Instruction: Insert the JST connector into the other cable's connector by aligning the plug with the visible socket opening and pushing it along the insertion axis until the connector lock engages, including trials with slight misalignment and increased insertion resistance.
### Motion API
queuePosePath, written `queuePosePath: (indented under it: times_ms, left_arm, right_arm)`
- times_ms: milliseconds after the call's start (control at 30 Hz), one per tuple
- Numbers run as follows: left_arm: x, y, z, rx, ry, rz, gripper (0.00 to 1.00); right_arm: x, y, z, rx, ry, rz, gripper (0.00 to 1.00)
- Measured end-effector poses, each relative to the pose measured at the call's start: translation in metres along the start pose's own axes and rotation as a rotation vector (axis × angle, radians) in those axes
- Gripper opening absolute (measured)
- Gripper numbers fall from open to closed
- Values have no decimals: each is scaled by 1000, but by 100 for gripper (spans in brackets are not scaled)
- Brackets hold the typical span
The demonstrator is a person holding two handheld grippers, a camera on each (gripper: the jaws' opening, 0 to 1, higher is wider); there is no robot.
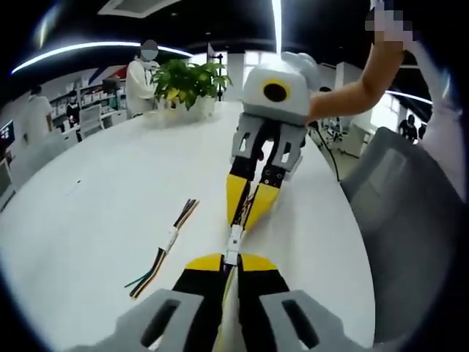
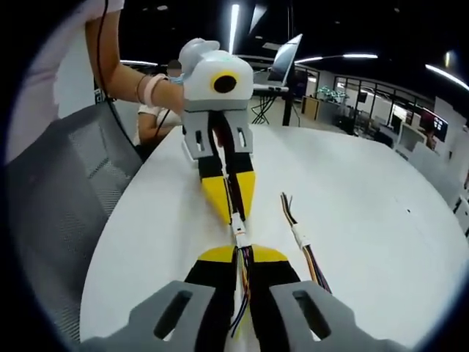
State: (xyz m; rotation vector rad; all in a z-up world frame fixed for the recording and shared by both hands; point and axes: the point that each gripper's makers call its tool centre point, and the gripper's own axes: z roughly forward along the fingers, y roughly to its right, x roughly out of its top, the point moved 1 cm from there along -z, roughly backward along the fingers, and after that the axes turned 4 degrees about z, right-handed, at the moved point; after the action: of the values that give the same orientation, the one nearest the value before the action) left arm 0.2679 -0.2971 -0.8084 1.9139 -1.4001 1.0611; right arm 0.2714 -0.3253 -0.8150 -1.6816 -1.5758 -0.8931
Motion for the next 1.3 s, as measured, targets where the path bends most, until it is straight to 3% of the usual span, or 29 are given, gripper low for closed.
queuePosePath:
  times_ms: [300,800,1300]
  left_arm:
    - [-1,1,0,-9,-12,-2,0]
    - [6,6,-1,-37,17,58,0]
    - [5,-1,3,-58,-23,104,0]
  right_arm:
    - [0,-2,1,9,7,-1,2]
    - [6,-6,0,31,37,32,1]
    - [1,-1,5,11,18,27,2]
